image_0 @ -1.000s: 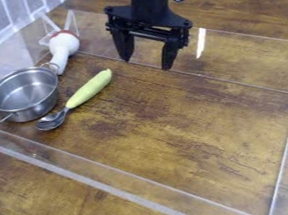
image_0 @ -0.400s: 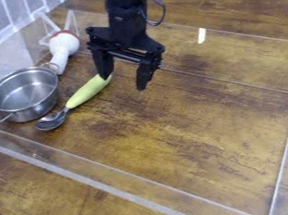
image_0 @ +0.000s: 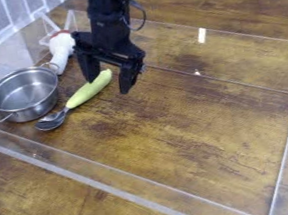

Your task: Move the green spoon to the left

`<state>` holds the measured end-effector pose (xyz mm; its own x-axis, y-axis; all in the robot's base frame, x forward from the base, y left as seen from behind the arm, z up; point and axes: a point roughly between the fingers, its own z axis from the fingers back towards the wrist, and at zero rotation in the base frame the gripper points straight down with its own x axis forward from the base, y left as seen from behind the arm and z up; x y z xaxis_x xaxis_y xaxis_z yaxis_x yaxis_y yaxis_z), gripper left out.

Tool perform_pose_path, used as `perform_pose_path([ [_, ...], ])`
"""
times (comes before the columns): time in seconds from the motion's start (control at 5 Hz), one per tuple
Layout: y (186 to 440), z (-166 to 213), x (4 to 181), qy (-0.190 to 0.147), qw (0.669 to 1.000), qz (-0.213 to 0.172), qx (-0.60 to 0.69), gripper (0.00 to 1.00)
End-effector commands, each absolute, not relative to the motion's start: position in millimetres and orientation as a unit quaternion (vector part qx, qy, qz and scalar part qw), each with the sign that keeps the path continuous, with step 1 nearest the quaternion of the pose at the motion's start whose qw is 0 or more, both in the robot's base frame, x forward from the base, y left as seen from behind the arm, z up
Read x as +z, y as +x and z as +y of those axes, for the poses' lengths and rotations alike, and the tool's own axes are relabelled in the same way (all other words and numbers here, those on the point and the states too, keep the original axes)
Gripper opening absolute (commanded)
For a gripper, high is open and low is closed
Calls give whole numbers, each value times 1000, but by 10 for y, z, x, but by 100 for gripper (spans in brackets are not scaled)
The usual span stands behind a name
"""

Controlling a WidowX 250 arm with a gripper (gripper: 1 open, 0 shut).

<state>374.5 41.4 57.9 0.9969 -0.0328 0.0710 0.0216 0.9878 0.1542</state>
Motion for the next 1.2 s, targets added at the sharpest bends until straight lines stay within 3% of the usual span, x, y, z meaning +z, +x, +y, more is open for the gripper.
perform_pose_path([
  [0.0,3789,558,633,74,995,-55,-22,100],
  [1.0,3866,860,333,48,997,-51,-38,100],
])
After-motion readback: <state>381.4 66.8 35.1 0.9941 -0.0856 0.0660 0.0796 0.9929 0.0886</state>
